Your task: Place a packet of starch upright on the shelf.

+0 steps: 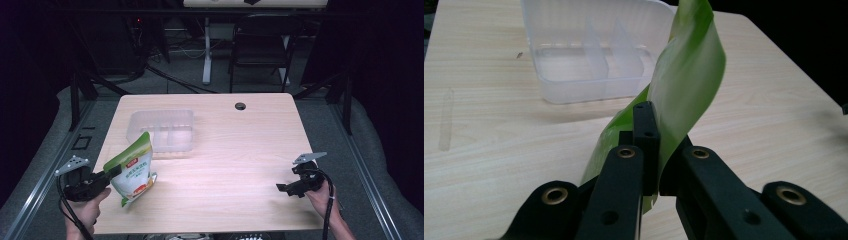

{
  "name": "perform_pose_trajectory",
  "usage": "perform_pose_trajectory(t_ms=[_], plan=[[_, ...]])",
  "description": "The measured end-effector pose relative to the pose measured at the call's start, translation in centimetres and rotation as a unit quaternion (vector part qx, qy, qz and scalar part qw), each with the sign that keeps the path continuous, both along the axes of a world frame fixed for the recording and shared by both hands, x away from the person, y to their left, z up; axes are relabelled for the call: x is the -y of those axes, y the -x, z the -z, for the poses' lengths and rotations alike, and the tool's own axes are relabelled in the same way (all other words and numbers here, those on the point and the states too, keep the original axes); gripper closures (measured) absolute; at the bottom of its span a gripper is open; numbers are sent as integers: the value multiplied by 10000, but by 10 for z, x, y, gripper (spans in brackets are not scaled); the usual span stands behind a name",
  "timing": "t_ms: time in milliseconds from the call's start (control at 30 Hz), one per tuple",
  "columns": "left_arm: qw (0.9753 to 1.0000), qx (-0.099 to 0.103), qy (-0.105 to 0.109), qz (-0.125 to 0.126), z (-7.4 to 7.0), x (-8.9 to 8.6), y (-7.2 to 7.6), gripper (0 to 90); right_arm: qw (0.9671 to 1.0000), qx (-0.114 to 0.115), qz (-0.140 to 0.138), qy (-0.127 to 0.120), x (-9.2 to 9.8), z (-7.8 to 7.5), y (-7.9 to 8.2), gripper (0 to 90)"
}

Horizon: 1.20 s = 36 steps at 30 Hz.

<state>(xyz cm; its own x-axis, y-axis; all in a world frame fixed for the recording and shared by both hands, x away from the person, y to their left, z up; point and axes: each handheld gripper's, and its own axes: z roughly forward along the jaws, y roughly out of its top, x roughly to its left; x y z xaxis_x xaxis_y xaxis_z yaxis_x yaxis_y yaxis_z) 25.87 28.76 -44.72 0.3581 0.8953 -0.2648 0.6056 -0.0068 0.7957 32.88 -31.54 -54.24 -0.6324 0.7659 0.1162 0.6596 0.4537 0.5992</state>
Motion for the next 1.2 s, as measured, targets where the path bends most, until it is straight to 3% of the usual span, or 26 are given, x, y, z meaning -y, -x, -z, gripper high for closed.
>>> perform_pose_trajectory(t_ms=[133, 367, 467, 800, 1200], plan=[[9997, 36, -240, 25, -7, 0, -3, 900, 10000, -27, -8, -62, 2, 0, 0, 35], [9996, 141, -248, 35, -16, -3, -4, 900, 9999, 105, 9, 8, -3, -2, 2, 35], [9995, 182, -271, 4, -19, -4, -5, 900, 10000, 21, -33, 22, 0, -2, 1, 35], [9997, 170, -176, -64, -23, -13, -10, 900, 10000, 55, 26, -12, 0, -2, 0, 35], [9994, 225, -269, -16, -35, -12, -14, 900, 9999, 75, 101, -34, 2, -1, 0, 34]])
